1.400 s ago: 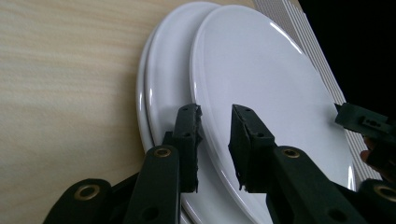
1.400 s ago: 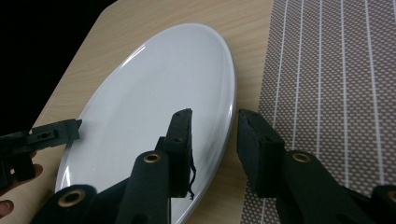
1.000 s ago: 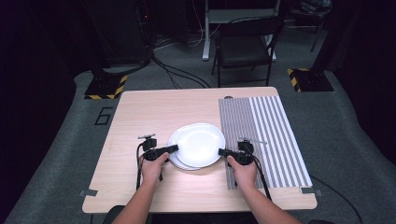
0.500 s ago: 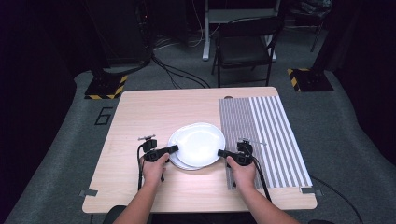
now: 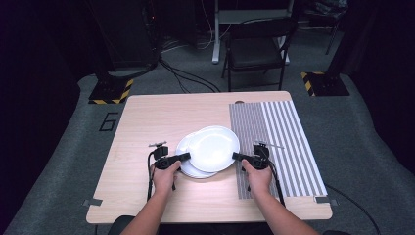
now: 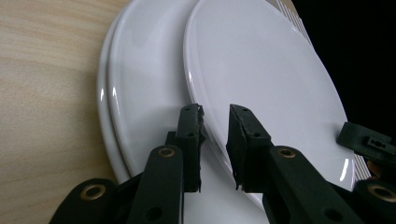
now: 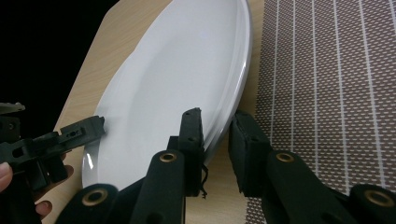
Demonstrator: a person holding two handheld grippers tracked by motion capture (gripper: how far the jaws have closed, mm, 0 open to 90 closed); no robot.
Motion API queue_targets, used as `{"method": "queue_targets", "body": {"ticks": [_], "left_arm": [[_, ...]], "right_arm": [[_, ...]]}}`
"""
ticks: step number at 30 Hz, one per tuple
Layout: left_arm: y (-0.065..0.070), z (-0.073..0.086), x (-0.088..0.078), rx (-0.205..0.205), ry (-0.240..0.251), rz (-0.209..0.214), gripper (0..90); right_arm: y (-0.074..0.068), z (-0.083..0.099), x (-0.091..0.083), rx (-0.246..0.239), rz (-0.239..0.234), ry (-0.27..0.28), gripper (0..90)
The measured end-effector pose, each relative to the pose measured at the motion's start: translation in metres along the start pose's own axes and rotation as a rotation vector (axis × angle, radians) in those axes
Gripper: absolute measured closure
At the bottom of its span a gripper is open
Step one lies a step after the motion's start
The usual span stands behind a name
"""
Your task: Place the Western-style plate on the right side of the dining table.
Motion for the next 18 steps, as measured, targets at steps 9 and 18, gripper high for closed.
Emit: {"method": "queue_targets", "body": {"ticks": [9,18], "left_arm": [[0.011,0.003,0.009,0.028,-0.016,0.027,75.6],[0.018,0.006,0.018,0.047,-0.040,-0.003,71.7]], "right_arm": [[0.005,-0.004,-0.009,0.023,-0.021,0.027,77.2],[0.014,-0.004,-0.016,0.019,0.002,0.050,75.9]]}}
Point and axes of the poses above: each handheld gripper's, and its own axes: x roughly forward along the jaws, z roughly out of its underside, y roughly to its right, the point moved 6 cm from there along x, roughly forward along the jaws, and after that the axes turned 7 degrees about -y, right-handed, at the moved point
